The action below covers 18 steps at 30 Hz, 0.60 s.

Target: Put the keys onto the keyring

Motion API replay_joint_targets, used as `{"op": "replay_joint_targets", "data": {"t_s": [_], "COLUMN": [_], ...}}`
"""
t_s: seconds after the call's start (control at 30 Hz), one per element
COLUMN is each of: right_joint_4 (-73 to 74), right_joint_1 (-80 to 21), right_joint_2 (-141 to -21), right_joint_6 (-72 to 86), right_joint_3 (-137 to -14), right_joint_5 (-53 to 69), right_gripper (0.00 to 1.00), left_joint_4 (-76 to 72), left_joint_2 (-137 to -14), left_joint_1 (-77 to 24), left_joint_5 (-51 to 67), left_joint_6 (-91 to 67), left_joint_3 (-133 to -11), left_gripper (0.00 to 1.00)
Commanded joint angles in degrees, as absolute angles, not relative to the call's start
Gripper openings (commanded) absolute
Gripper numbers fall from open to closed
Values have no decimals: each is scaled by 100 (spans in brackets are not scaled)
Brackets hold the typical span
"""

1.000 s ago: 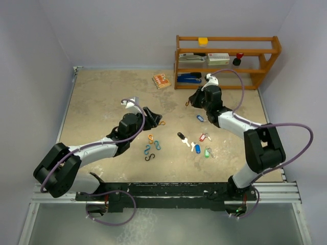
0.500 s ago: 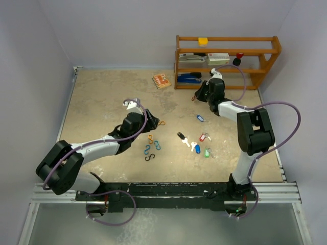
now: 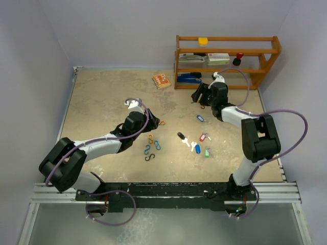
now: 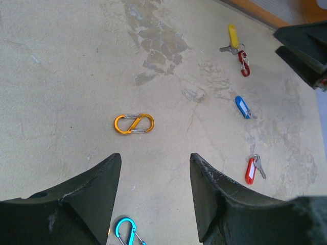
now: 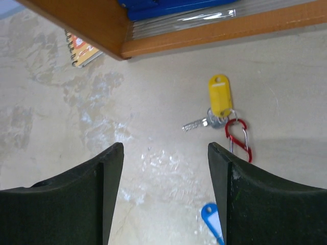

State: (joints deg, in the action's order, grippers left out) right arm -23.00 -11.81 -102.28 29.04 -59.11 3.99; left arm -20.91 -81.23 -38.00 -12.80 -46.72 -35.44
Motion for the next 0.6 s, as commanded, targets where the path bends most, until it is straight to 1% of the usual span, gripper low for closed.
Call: {"op": "replay_joint_targets", "data": {"t_s": [0.0,0.13,0.23,0.27,0.33,0.43,0.57], "right_joint_4": [-2502,-2272,-1833,-1670,-1308,-902,-644], "right_joint_1": [-1143,-1159,-1172,-1177,-1179,-1191,-1188], "right_joint_2": [-9328,-8511,-7927,-7775,-7491,-7113,-6724], "right_joint_6": [2888,2924,2822,2759,2659,2524,2392], "right_joint_3": [-5478,-4807,-4613,-4593,-4610,-4644,-4542], "right_joint_5": [251,318,336,330,302,322,339], "right_gripper": [70,70,71,73,79,84,86], "left_joint_4": [-2011,-1622,-1355,-1274,-993,-518,-393], "left_joint_2": [-8361,-8693,-8988,-9090,-9272,-9583,-9713], "left_joint_1": [-3801,-3806,-3819,-3825,-3832,-3830,-3840], "left_joint_5": [-1429,-1571,-1657,-1706,-1878,-2079,-2016], "left_joint_6": [-4499,-4391,-4176,-4080,-3916,-3794,-3840], "left_joint_3": [-3960,-4332,-4651,-4748,-4980,-5364,-5379], "left_gripper": [53,53,53,53,54,54,54]}}
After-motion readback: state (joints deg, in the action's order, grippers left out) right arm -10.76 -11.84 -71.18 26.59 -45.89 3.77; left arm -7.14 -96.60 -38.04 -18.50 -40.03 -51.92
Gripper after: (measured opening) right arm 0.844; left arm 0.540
